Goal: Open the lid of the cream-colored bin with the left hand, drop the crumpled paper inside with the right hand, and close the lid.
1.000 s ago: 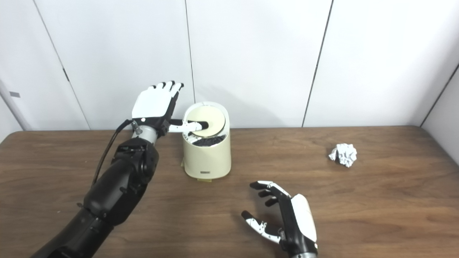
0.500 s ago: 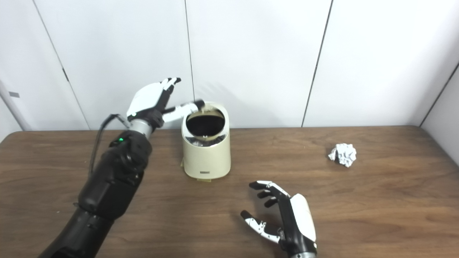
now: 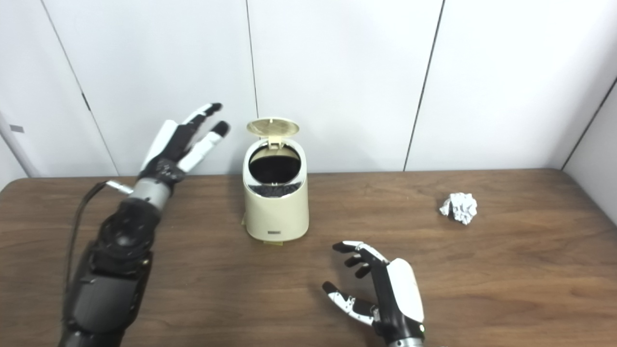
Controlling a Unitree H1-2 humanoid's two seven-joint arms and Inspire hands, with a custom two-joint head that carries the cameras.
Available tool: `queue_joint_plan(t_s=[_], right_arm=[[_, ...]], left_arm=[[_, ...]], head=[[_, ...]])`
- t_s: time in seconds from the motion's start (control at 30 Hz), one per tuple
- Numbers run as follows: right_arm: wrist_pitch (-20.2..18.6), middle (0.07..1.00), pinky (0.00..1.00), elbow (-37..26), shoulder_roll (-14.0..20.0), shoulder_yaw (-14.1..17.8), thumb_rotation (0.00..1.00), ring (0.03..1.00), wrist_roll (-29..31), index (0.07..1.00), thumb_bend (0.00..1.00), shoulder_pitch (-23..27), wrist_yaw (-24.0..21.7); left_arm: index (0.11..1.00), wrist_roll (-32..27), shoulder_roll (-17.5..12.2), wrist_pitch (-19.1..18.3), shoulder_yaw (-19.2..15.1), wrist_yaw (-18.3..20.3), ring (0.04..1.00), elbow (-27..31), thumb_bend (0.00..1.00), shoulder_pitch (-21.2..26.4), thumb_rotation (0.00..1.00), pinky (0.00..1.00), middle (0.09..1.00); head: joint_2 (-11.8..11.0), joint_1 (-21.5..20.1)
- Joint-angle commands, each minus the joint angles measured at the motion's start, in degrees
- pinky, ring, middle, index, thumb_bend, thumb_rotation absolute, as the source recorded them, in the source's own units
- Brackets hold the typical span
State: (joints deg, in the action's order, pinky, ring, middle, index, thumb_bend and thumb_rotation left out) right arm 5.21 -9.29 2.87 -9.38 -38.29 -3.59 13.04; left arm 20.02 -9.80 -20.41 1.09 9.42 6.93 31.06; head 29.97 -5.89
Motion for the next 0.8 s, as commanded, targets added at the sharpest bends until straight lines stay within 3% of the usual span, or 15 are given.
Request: queue_joint_plan(t_s=[0.0,0.07,0.13,0.23,0.33,0.43,0.57,0.67,0.77], right_arm=[[-0.4,0.712,0.46,-3.4,0.9,1.0,0.16,0.602,-1.2,0.691,0.34,1.8,-0.2],[-3.0,0.72,0.52,-5.9,1.4,1.3,0.22,0.658,-3.2,0.707,0.41,2.5,-2.0],[-7.0,0.735,0.55,-9.0,2.1,1.8,0.26,0.683,-5.6,0.742,0.59,3.3,-4.8],[-11.8,0.75,0.55,-12.7,4.3,3.0,0.3,0.678,-8.9,0.767,0.71,5.3,-9.6],[-15.5,0.771,0.56,-14.9,7.0,4.4,0.35,0.698,-12.1,0.79,0.8,8.1,-14.3],[-17.1,0.801,0.58,-15.0,11.0,5.5,0.35,0.735,-14.6,0.814,0.86,11.1,-18.0],[-18.4,0.852,0.67,-11.9,17.2,6.9,0.39,0.8,-15.9,0.841,0.92,14.9,-22.4],[-18.2,0.872,0.67,-8.3,20.9,7.0,0.43,0.818,-15.9,0.854,0.95,17.6,-23.8],[-19.5,0.885,0.68,-6.0,23.3,6.8,0.47,0.831,-15.5,0.869,0.94,20.5,-27.1]], left_arm=[[0.946,-5.4,1.7,3.2,-3.1,-2.0,0.958,4.6,0.81,-0.7,1.0,0.92,0.945],[0.89,-9.2,3.1,5.2,-5.2,-3.1,0.894,6.7,0.62,-3.3,1.0,0.84,0.888],[0.849,-11.3,4.1,6.5,-6.4,-4.0,0.854,8.5,0.4,-5.9,1.0,0.79,0.851],[0.829,-12.1,5.0,8.2,-6.8,-5.6,0.835,10.1,0.32,-9.5,1.0,0.78,0.833],[0.822,-12.4,5.2,10.5,-6.4,-6.2,0.83,10.9,0.33,-12.9,0.97,0.77,0.826],[0.817,-12.4,5.6,10.5,-5.8,-6.6,0.829,12.1,0.42,-16.5,1.0,0.79,0.825],[0.825,-15.1,6.2,11.9,-5.7,-6.5,0.848,12.1,0.48,-21.5,1.0,0.79,0.838],[0.833,-17.6,5.9,13.4,-6.0,-6.0,0.845,11.6,0.49,-23.5,1.0,0.79,0.84],[0.844,-21.0,5.7,15.5,-6.5,-5.3,0.852,10.6,0.59,-25.1,1.0,0.82,0.847]], head=[[-0.1,-0.1],[-0.1,-0.4],[-0.2,-0.7],[-0.2,-1.1],[-0.1,-1.4],[0.4,-2.2],[0.3,-3.7],[0.6,-5.6],[0.4,-7.1]])
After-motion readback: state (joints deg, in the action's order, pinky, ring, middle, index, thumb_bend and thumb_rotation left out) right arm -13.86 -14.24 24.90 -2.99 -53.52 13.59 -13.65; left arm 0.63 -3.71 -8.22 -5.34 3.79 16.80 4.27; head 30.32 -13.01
